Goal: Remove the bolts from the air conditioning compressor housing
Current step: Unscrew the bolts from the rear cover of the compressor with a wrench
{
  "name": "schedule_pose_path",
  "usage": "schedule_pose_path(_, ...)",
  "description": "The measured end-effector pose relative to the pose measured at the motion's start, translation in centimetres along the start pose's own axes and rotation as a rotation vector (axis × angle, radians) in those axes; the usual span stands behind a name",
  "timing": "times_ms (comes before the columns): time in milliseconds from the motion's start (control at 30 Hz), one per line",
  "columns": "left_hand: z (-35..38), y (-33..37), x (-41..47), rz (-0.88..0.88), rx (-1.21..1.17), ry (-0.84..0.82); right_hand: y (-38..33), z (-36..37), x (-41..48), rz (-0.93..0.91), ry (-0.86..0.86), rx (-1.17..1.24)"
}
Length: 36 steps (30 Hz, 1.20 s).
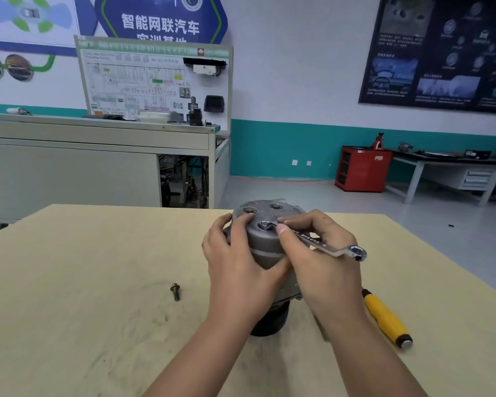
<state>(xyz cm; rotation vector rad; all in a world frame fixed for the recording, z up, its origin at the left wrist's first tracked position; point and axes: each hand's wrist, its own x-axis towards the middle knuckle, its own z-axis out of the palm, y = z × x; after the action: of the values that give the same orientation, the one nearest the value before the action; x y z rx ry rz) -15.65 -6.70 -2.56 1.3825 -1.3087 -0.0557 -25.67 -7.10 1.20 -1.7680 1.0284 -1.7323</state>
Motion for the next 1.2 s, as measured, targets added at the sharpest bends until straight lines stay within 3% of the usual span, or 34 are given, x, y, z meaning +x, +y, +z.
schedule_pose_path(267,0.9,-0.1,0.5,0.014,-0.026,0.092,0.9,-1.6,2.3,0.213,-0.121,0.274)
schedule_pose_path(367,1.0,0.0,0.5,0.013,-0.037,0.086,1.6,-1.8,2.4,0.257,-0.069,0.239)
schedule_pose_path(500,0.8,0.0,0.3,0.034,-0.057,0.069,1.9,-1.9,3.0,0.225,-0.17,0.279)
schedule_pose_path(667,0.8,-0.2,0.1,0.059,-0.095,0.019,2.1,-2.6,3.5,0.234,-0.179,0.237)
schedule_pose_path(767,0.9,-0.2,0.1,0.068,-0.122,0.04,2.2,-2.3,3.1,0.227,-0.092,0.291)
schedule_pose_path(900,0.8,-0.1,0.1,0.075,-0.125,0.06,2.7,-1.4,2.5,0.256,0.173,0.408)
schedule_pose_path(1000,0.9,-0.2,0.0,0.075,-0.128,0.071,2.6,-1.3,2.9,0.277,0.25,0.387)
schedule_pose_path(1200,1.1,-0.1,-0.2,0.066,-0.116,0.085,1.4,-1.5,5.3,0.359,0.119,0.063)
